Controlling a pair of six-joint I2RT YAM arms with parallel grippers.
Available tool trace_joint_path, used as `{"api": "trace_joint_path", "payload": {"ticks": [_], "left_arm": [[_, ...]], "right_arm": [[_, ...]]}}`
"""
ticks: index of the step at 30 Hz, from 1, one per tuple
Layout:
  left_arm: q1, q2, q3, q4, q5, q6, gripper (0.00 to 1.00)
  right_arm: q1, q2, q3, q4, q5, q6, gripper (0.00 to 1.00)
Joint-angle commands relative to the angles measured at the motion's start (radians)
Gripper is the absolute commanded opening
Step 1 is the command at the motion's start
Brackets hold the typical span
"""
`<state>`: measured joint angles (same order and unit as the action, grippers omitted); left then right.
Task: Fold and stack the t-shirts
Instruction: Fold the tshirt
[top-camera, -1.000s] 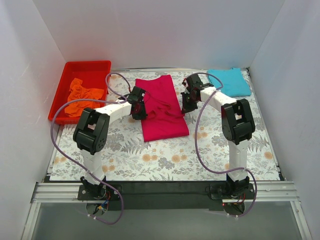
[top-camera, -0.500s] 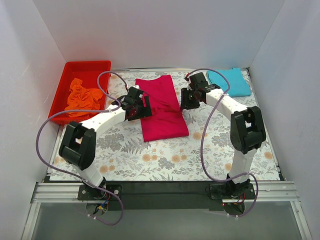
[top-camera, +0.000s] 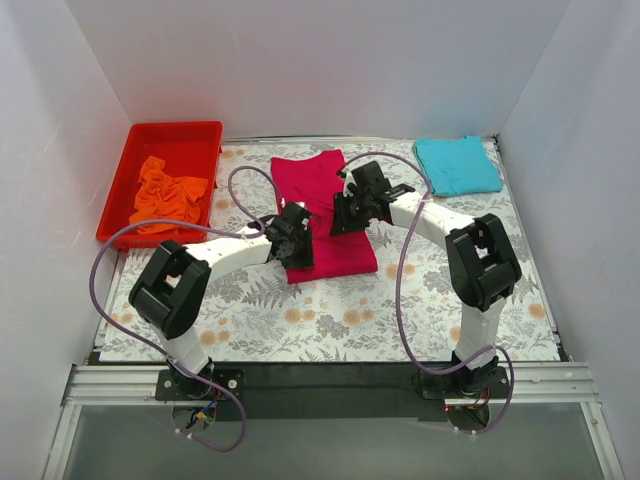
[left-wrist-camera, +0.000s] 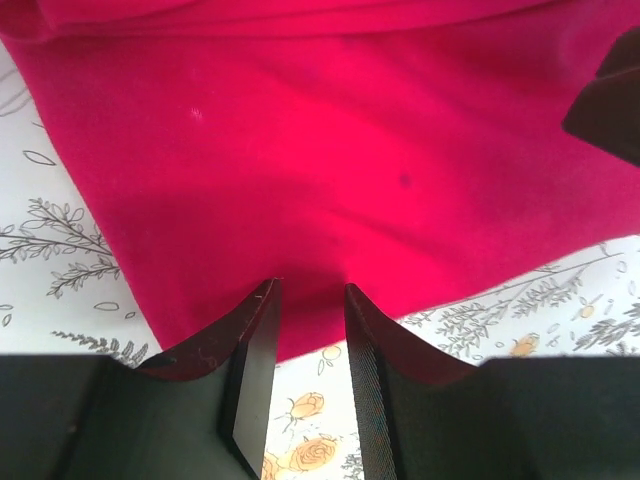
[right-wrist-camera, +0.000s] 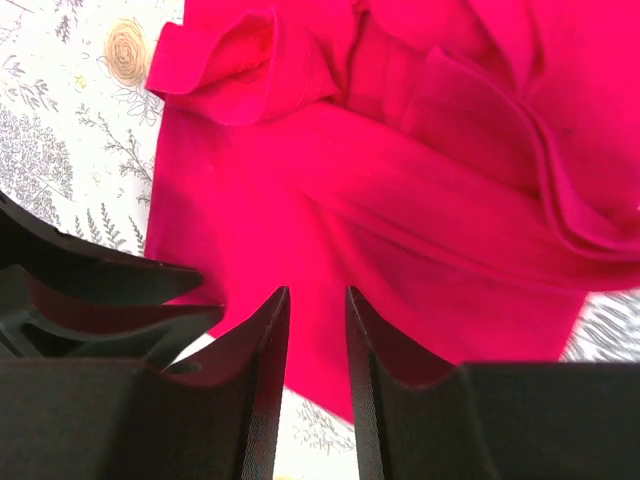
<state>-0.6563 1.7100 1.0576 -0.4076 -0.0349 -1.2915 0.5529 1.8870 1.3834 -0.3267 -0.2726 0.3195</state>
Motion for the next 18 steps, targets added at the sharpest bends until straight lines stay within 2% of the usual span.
{"api": "trace_joint_path", "payload": {"ticks": [1,13,18], "left_arm": [[0.004,0.007,-0.01,0.03,0.03,-0.008,0.31],[0.004,0.042,-0.087,0.041,0.07,-0.017,0.31],[0.004,0.036,-0.114,0.029,0.075,-0.011,0.31]], "right_arm": [[-0.002,0.05,0.008,0.071,-0.057,0.029,0.3],[-0.031,0.199,0.118,0.069,-0.033,0.035,0.3],[-0.088,0.279,0.255,0.067,-0.031,0.05,0.31]]}}
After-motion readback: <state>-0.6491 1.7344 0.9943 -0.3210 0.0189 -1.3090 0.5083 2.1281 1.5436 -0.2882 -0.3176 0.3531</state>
